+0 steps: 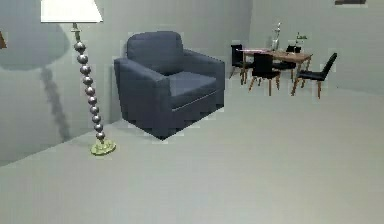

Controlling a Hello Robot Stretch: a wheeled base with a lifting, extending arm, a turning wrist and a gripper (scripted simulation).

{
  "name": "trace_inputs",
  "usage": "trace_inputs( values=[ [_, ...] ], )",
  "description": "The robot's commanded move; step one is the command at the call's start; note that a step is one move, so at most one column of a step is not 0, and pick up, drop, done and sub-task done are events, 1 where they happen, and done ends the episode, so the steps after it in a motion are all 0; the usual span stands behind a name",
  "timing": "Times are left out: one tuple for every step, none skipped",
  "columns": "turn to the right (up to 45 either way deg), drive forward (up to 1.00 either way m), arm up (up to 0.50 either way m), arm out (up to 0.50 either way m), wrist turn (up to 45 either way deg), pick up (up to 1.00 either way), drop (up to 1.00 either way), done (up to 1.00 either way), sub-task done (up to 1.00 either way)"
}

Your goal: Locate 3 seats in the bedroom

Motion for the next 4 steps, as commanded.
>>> trace_inputs(
  values=[
    [0.0, 1.00, 0.00, 0.00, 0.0, 0.00, 0.00, 0.00, 0.00],
    [6.0, 0.00, 0.00, 0.00, 0.0, 0.00, 0.00, 0.00, 0.00],
    [0.0, 0.30, 0.00, 0.00, 0.0, 0.00, 0.00, 0.00, 0.00],
    [-15.0, 0.00, 0.00, 0.00, 0.0, 0.00, 0.00, 0.00, 0.00]
  ],
)
